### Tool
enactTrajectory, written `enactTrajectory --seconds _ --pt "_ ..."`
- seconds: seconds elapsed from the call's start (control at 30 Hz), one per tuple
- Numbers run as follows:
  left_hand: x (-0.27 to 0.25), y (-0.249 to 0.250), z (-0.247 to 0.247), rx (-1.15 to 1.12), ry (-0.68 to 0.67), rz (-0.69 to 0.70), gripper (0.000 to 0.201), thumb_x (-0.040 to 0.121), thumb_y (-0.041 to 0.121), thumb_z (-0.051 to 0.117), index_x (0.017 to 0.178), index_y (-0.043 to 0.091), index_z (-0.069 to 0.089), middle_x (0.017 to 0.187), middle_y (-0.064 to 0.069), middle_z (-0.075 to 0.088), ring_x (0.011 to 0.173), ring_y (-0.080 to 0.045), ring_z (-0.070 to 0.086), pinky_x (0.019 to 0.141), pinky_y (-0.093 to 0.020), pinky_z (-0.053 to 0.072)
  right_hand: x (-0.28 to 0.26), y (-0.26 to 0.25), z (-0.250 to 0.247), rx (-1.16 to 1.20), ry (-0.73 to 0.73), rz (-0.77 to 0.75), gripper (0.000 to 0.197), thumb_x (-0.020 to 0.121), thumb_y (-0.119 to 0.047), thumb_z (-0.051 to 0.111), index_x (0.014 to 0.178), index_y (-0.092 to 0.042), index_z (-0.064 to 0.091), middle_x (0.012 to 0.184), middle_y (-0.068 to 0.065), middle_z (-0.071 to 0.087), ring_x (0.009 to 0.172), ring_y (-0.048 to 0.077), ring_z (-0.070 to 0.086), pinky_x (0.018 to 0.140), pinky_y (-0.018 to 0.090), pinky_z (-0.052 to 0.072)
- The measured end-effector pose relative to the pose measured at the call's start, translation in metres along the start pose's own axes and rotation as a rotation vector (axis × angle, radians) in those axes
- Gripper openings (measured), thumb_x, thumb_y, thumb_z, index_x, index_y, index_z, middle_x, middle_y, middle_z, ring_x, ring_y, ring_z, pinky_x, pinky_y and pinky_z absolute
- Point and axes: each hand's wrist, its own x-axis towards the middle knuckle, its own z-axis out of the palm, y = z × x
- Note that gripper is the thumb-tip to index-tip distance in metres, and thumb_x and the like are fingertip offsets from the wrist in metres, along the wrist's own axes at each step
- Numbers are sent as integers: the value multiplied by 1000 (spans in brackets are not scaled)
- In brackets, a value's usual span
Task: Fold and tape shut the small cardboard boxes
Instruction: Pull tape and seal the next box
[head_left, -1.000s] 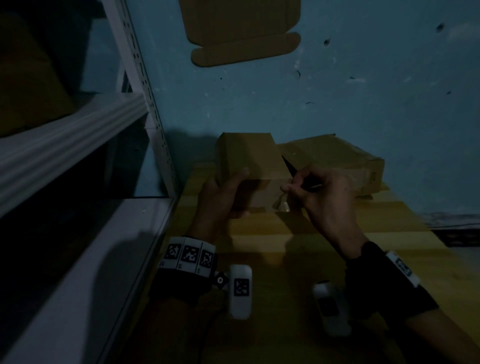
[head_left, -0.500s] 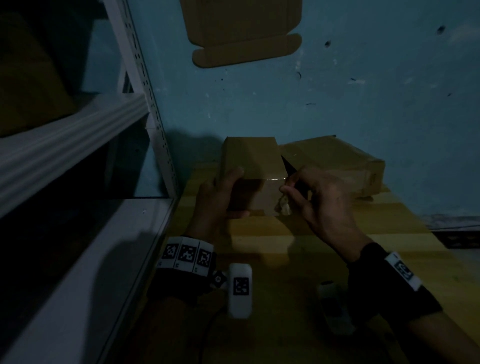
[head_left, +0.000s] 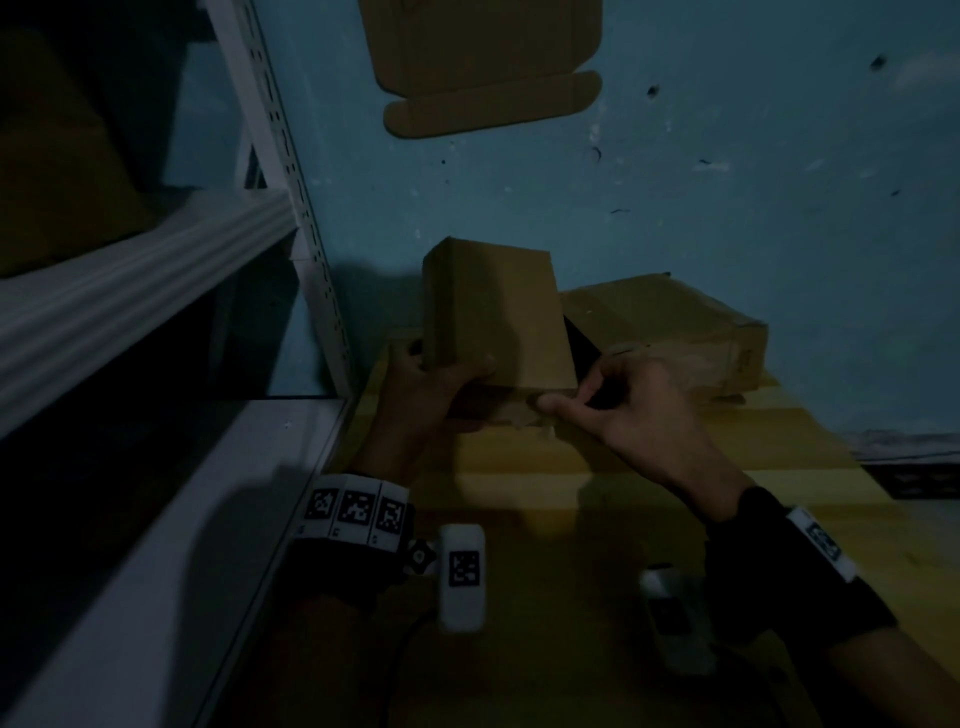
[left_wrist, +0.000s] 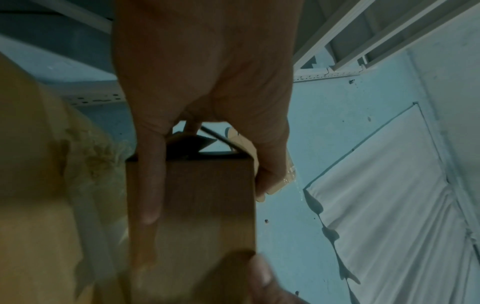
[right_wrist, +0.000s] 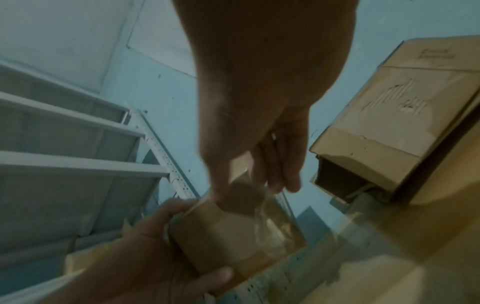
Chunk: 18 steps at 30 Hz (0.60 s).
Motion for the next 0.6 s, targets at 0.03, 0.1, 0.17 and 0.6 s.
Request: enactTrajectory --seconds 0.03,0.1,0.17,0.6 --pt "0 1 0 16 -29 -8 81 69 24 87 135 16 40 120 -6 62 92 -24 68 56 -33 59 1 1 1 -52 5 9 42 78 -55 78 75 -16 63 71 0 70 67 15 67 63 34 56" --pt "-2 0 -1 74 -84 -34 92 62 32 90 139 17 41 126 -8 61 95 -27 69 61 -40 61 3 5 1 -125 15 -9 54 71 -68 69 73 -15 63 68 2 68 66 17 66 63 38 55" --pt "-2 -1 -2 103 -97 -55 95 60 36 93 138 19 43 126 -7 62 98 -28 69 63 -46 62 4 7 -1 -155 6 -72 57 71 -71 59 74 -14 62 67 2 67 64 18 64 62 37 53" --pt "-8 5 -4 36 -77 48 101 55 37 89 143 18 42 129 -7 61 102 -25 68 62 -33 60 3 16 3 -73 65 -149 18 89 -32 73 83 -16 69 81 -2 72 75 11 68 68 34 59"
